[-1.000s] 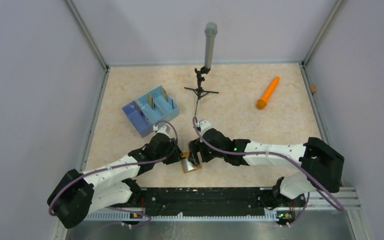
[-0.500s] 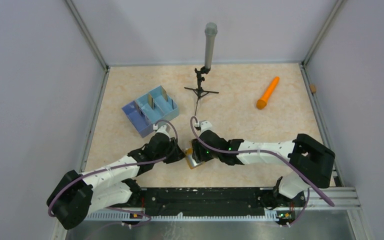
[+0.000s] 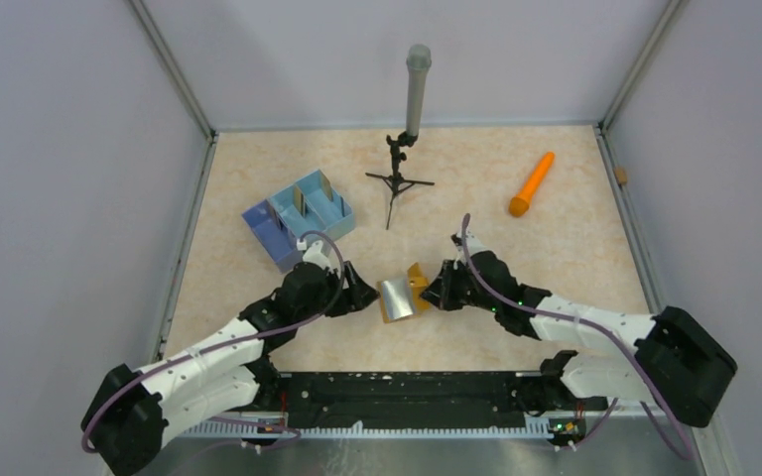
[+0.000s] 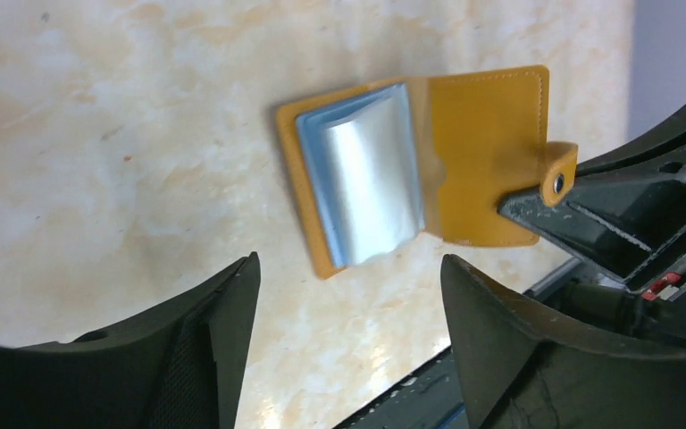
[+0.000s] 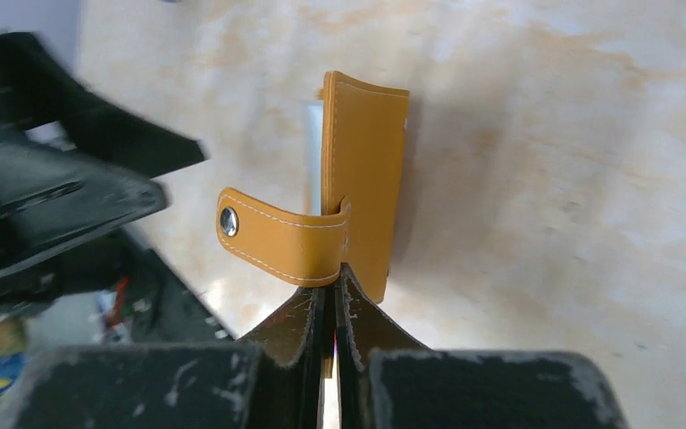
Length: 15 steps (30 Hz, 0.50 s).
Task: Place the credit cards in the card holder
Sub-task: Open the card holder at the center of the board.
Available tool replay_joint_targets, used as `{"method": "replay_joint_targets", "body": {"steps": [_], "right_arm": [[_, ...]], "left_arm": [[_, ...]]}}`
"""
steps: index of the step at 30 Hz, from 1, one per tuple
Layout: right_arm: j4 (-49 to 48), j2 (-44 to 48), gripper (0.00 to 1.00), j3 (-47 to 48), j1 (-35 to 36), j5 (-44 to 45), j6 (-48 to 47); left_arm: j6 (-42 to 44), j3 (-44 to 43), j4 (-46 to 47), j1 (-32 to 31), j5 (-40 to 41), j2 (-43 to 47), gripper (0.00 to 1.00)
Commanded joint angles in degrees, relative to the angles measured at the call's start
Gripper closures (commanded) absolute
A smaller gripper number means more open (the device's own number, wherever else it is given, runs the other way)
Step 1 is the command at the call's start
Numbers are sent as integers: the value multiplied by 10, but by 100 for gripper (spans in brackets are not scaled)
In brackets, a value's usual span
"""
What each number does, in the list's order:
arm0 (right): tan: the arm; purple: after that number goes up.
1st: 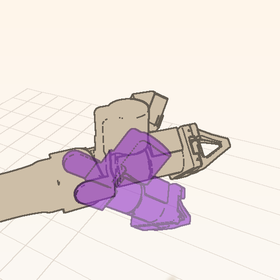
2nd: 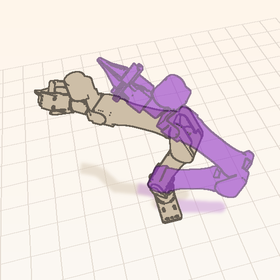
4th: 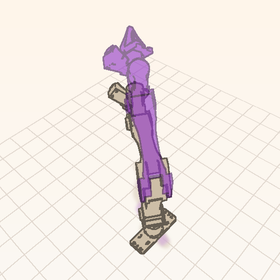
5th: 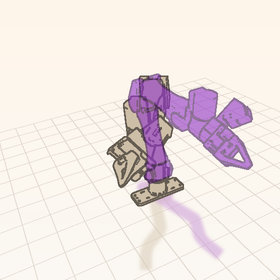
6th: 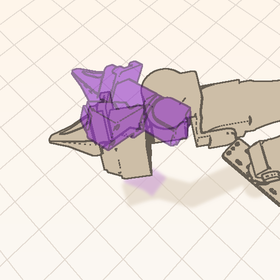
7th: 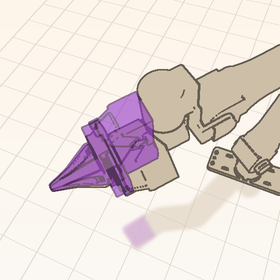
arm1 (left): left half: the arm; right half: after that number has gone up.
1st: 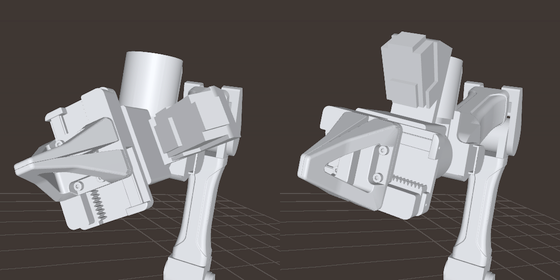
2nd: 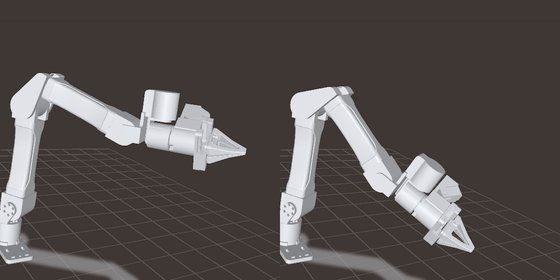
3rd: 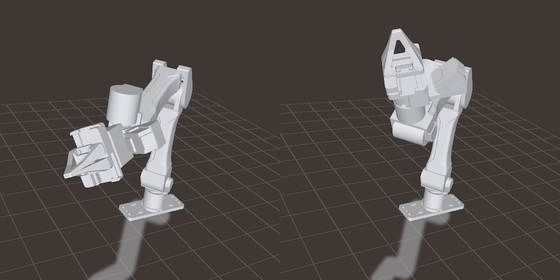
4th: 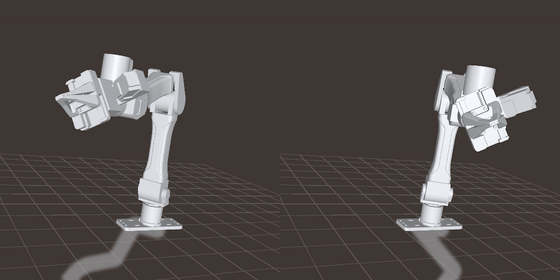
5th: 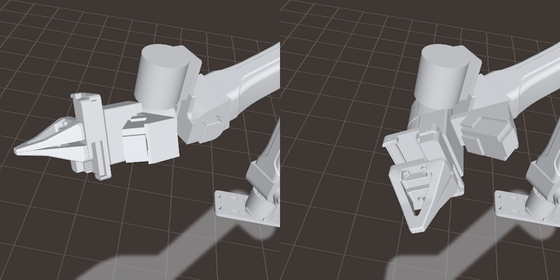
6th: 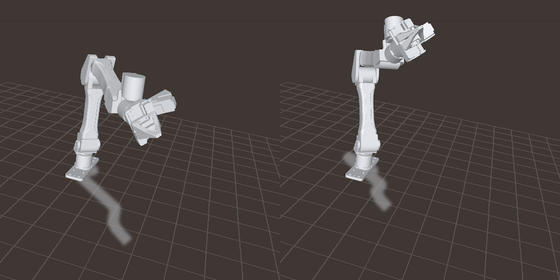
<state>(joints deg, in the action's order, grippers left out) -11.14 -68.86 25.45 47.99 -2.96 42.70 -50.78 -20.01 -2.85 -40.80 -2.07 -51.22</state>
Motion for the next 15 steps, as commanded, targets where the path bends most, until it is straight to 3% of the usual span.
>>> {"method": "replay_joint_targets", "body": {"steps": [1,5,8,15], "right_arm": [[-136,96,100,-9,-22,-141,14],[-193,158,100,-25,-47,-198,36],[-240,193,100,-37,-61,-227,58],[-300,220,100,-42,-77,-264,87]], "left_arm": [[-5,-6,76,1,-23,45,21],[-5,-13,95,3,-41,78,17],[10,-28,60,6,-29,109,16],[38,-55,31,10,-31,222,9]]}}
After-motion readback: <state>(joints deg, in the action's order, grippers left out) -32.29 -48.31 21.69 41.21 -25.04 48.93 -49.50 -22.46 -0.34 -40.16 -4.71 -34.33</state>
